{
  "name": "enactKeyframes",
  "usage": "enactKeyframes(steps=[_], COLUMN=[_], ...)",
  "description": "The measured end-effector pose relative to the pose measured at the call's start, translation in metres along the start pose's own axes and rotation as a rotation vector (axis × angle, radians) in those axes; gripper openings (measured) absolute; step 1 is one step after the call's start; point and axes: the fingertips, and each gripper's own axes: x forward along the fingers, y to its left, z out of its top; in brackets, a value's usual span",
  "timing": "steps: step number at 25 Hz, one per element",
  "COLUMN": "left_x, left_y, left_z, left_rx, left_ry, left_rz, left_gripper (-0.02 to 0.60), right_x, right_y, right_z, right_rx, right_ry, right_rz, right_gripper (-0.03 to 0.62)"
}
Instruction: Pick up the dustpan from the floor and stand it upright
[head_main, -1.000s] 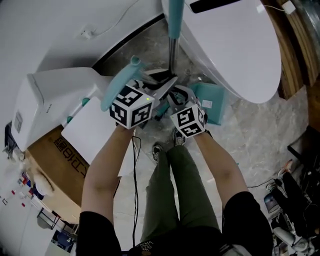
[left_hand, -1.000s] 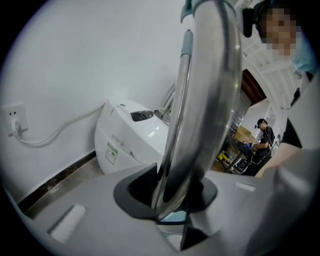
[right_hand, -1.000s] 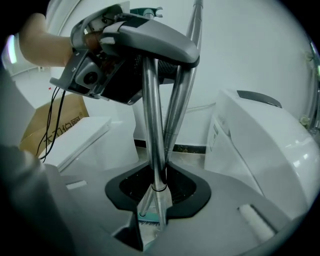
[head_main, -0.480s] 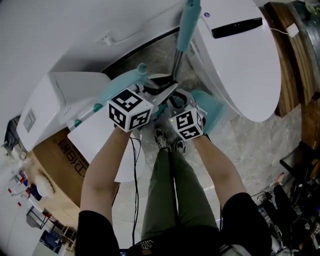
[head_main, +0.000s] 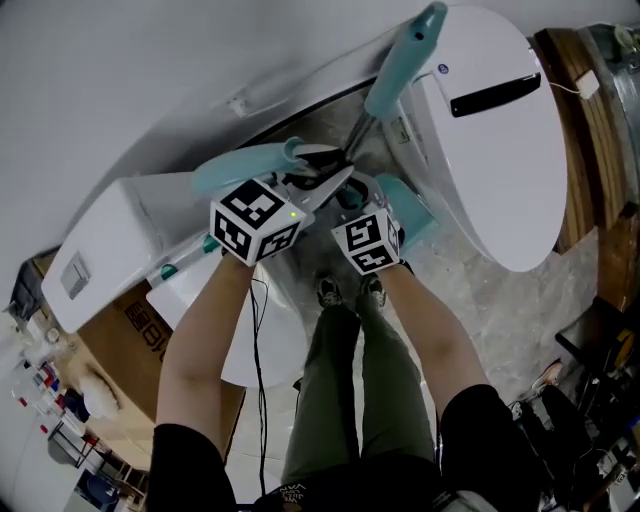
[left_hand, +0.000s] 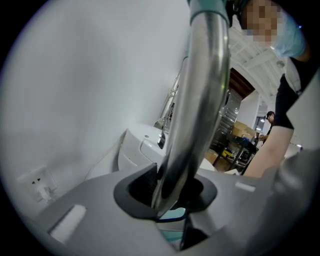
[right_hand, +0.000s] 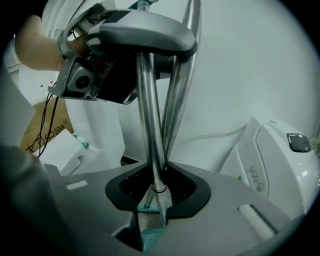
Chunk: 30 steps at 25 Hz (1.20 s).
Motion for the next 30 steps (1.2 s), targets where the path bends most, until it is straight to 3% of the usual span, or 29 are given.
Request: enactKeyframes(steps=[11, 20, 30], left_x=[0.004, 0.008, 0.016], left_y=[0.068, 0.115, 0.138], left_z=[-0.021, -0.015, -0.002], left_rx=[0.058, 0.058, 0.097], left_ry=[0.028, -0.016, -0.020], left_rz=[0.082, 0.133, 0.143], left_gripper=[0.140, 0.141, 0.141], right_x=[0.080, 0.124, 0.143], right_y=[-0.004, -0.021, -0.037], right_z=[0.008, 0.026, 0.041], right_rx=[-0.068, -0.110, -0.111], right_ry=[-0.026, -0.062, -0.102], right_rz=[0.113, 0.157, 0.173], right_gripper=[0.091, 0.091, 0.089])
